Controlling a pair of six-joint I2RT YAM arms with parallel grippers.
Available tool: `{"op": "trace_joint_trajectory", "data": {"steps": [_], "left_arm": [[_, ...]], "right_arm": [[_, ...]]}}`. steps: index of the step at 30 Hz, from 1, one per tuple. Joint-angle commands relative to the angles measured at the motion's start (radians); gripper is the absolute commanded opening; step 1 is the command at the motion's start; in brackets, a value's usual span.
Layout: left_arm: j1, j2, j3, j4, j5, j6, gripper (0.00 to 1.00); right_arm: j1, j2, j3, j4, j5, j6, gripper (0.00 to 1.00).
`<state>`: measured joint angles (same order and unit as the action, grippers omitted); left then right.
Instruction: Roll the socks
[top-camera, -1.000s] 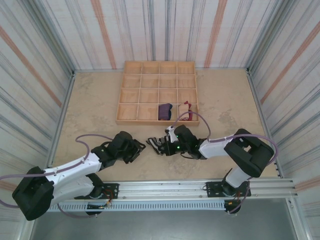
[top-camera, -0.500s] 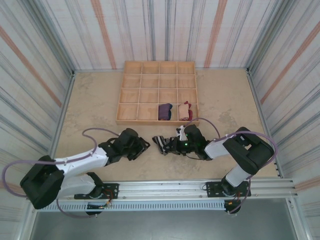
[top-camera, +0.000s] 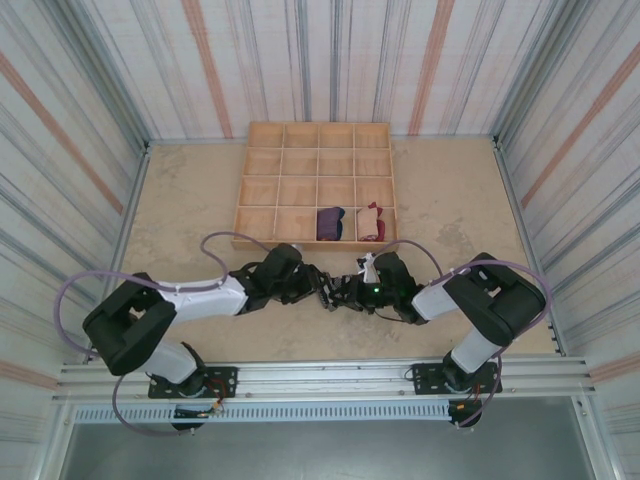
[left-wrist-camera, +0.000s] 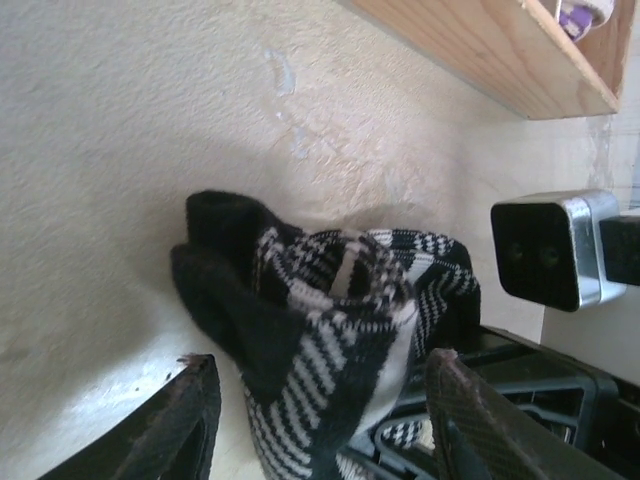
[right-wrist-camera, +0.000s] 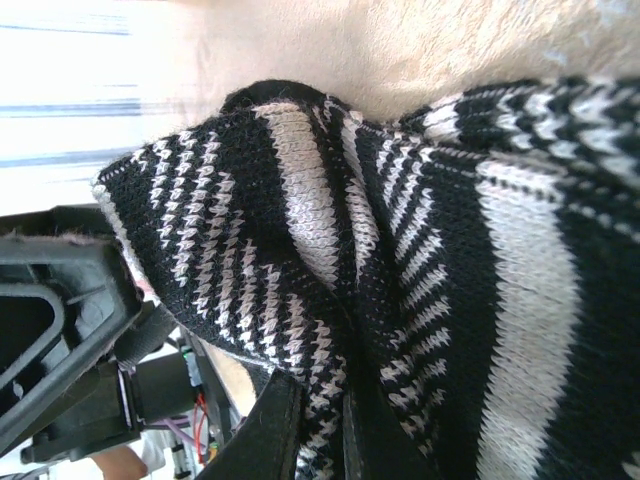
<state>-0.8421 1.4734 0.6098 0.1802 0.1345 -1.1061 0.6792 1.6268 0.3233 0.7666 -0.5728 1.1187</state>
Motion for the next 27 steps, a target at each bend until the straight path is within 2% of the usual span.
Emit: {"op": "trace_joint_trajectory", "data": {"steps": [1, 6, 10, 13, 15, 18, 20, 22, 24, 27], "left_arm": [[-0.006, 0.041, 0.028, 0.036, 0.007, 0.030, 0.53], [-0.010, 0.095, 0.051, 0.023, 0.020, 0.019, 0.46], [-0.012, 0.136, 0.084, -0.045, 0.021, 0.017, 0.45], [-0.012, 0.164, 0.115, -0.128, 0.010, 0.009, 0.40], [-0.012, 0.176, 0.134, -0.173, 0.003, 0.009, 0.31], [-0.012, 0.185, 0.153, -0.218, -0.010, 0.021, 0.12], [-0.010, 0.180, 0.155, -0.217, -0.006, 0.053, 0.05], [-0.001, 0.175, 0.158, -0.205, 0.026, 0.104, 0.03], [0.010, 0.168, 0.152, -0.171, 0.078, 0.149, 0.00], [0.023, 0.151, 0.136, -0.136, 0.124, 0.191, 0.00]], "right_arm": [[-0.011, 0.068, -0.067, -0.236, 0.067, 0.033, 0.00], [-0.020, 0.076, -0.073, -0.203, 0.060, 0.035, 0.00], [-0.027, 0.074, -0.073, -0.194, 0.052, 0.027, 0.00], [-0.034, 0.074, -0.071, -0.192, 0.045, 0.018, 0.00], [-0.038, 0.066, -0.065, -0.202, 0.034, 0.006, 0.00], [-0.040, 0.018, -0.024, -0.320, 0.039, -0.050, 0.00], [-0.037, -0.053, 0.014, -0.453, 0.067, -0.099, 0.10], [-0.034, -0.151, 0.073, -0.648, 0.123, -0.174, 0.29], [-0.031, -0.231, 0.137, -0.827, 0.175, -0.245, 0.38], [-0.033, -0.310, 0.239, -1.072, 0.247, -0.341, 0.43]]}}
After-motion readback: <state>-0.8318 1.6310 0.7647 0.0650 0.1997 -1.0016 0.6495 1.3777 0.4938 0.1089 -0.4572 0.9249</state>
